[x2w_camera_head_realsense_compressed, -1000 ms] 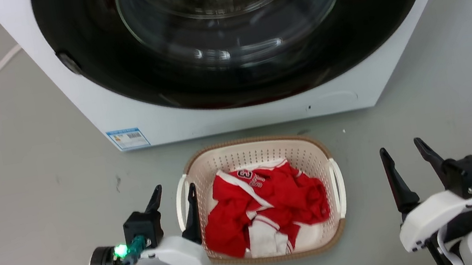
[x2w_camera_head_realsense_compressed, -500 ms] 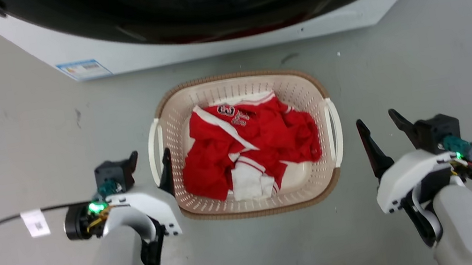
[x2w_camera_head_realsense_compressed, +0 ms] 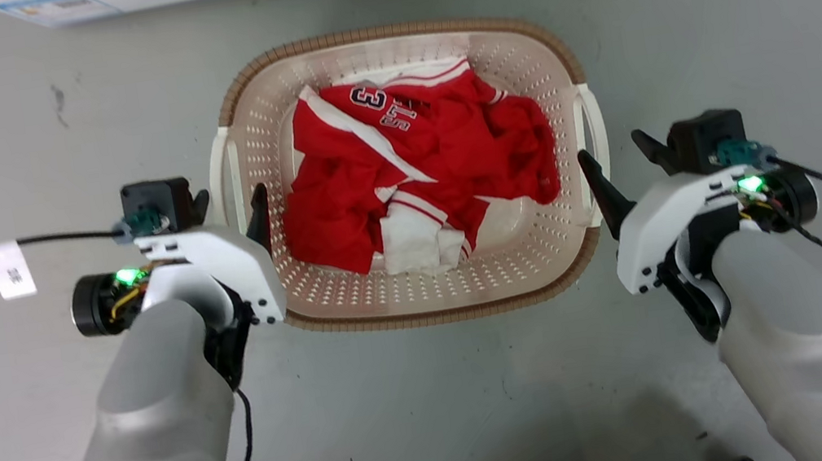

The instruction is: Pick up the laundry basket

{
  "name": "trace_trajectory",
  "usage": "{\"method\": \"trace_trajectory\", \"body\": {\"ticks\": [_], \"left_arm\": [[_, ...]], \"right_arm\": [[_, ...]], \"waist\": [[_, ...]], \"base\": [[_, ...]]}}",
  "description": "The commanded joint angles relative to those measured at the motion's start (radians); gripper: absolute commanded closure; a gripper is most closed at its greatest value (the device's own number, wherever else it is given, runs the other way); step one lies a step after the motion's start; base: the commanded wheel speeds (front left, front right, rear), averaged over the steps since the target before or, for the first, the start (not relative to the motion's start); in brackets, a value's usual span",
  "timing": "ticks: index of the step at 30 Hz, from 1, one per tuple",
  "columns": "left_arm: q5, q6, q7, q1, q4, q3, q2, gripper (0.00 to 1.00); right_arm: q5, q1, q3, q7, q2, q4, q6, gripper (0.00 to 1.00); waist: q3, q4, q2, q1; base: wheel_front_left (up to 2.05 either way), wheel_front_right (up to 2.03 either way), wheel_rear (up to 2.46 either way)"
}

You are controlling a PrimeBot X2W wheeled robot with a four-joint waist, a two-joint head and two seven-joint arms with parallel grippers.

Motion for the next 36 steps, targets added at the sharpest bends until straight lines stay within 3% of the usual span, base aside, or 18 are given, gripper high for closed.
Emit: {"method": "trace_trajectory", "body": {"ticks": [1, 16, 17, 18, 19, 20, 36], "left_arm": [[-0.011, -0.001, 0.007, -0.015, 0.004, -0.007, 0.010, 0.00], [-0.219, -0.002, 0.145, -0.133, 0.026, -0.180, 0.071, 0.00], [-0.229, -0.002, 0.150, -0.138, 0.025, -0.190, 0.073, 0.23], [-0.242, -0.002, 0.150, -0.143, 0.022, -0.198, 0.073, 0.70], [-0.256, -0.002, 0.159, -0.144, 0.019, -0.210, 0.069, 1.00], [-0.268, -0.002, 0.168, -0.143, 0.016, -0.223, 0.066, 1.00], [-0.436, -0.003, 0.202, -0.143, -0.003, -0.376, 0.068, 1.00]], "right_arm": [[0.001, -0.023, 0.009, 0.001, 0.001, 0.013, 0.000, 0.00], [0.143, -0.228, 0.186, 0.043, 0.001, 0.199, 0.000, 0.00], [0.152, -0.236, 0.195, 0.046, 0.001, 0.208, 0.000, 0.00], [0.162, -0.243, 0.202, 0.047, 0.001, 0.213, 0.000, 0.27], [0.173, -0.247, 0.213, 0.055, 0.001, 0.219, 0.000, 0.71], [0.179, -0.251, 0.224, 0.058, 0.001, 0.223, 0.000, 1.00], [0.263, -0.277, 0.336, 0.079, 0.009, 0.274, 0.006, 1.00]], "waist": [[0.027, 0.000, 0.0000, -0.0002], [0.133, 0.004, 0.0000, -0.0002], [0.136, 0.005, 0.0000, -0.0002], [0.138, 0.006, 0.0000, -0.0002], [0.140, 0.007, 0.0000, -0.0002], [0.141, 0.009, 0.0000, -0.0002], [0.111, 0.015, 0.0000, -0.0002]], "base": [[0.00, 0.00, 0.00], [0.00, 0.00, 0.00], [0.00, 0.00, 0.00], [0.00, 0.00, 0.00], [0.00, 0.00, 0.00], [0.00, 0.00, 0.00], [0.00, 0.00, 0.00]]}}
